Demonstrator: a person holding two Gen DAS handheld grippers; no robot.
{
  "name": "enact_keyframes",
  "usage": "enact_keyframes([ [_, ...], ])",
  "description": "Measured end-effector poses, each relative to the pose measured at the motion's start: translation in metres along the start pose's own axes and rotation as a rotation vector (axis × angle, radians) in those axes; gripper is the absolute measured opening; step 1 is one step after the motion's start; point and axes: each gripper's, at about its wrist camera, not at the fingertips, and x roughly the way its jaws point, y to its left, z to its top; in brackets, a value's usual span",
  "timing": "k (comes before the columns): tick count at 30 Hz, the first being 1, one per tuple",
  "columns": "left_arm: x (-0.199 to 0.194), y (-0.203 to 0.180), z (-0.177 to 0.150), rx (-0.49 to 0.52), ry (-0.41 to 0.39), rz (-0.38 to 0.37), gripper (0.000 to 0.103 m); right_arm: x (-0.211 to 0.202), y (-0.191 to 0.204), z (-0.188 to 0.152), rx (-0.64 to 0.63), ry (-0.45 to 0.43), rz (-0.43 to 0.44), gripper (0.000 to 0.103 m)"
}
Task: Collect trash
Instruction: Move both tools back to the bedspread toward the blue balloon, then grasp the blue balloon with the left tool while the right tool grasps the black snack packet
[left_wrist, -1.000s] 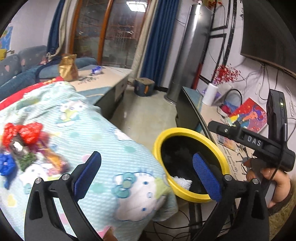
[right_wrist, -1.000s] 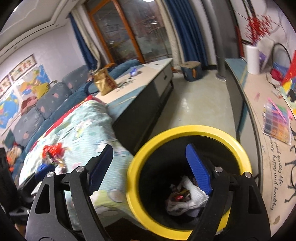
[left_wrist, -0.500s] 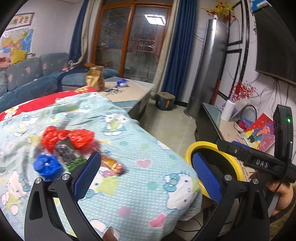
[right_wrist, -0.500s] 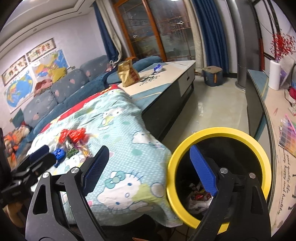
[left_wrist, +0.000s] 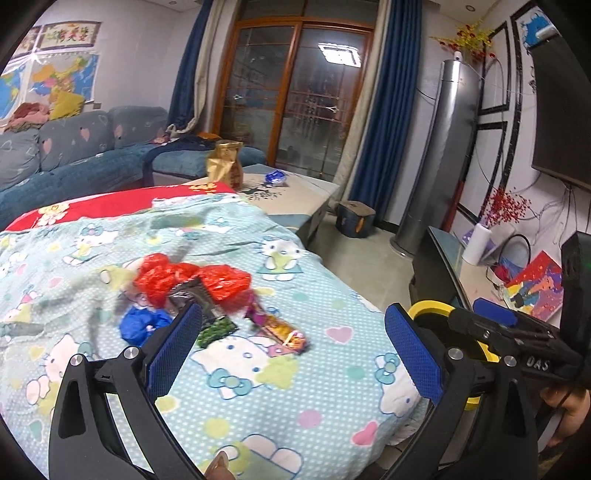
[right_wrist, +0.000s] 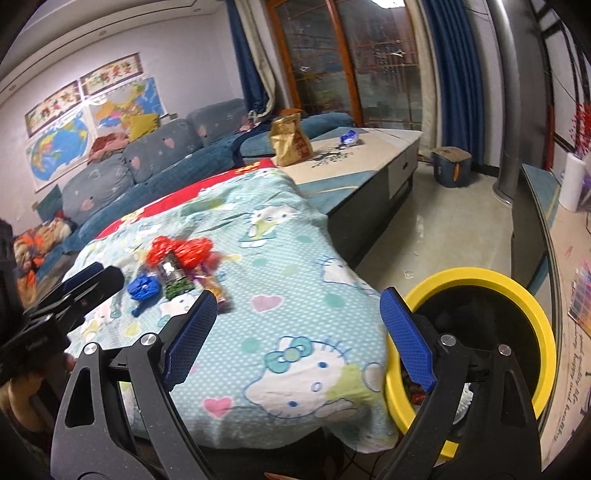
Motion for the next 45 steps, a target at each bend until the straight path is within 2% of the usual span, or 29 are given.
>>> enact_keyframes([
  [11,-0.011,0.031,0.003,-0.054,-0.024,0.047,0.096,0.000,0.036,0.008,-0.061,-0.010,0.052,0.082],
  [31,-0.032,0.123,0.000,-0.234,-0.050,0.171,0.096,0.026,0.094,0.014,-0.147,0.019,0.128,0.083],
  [45,-0.026,0.169,-0.016,-0.327,0.020,0.192,0.094,0.066,0.130,0.014,-0.218,0.102,0.195,0.083],
])
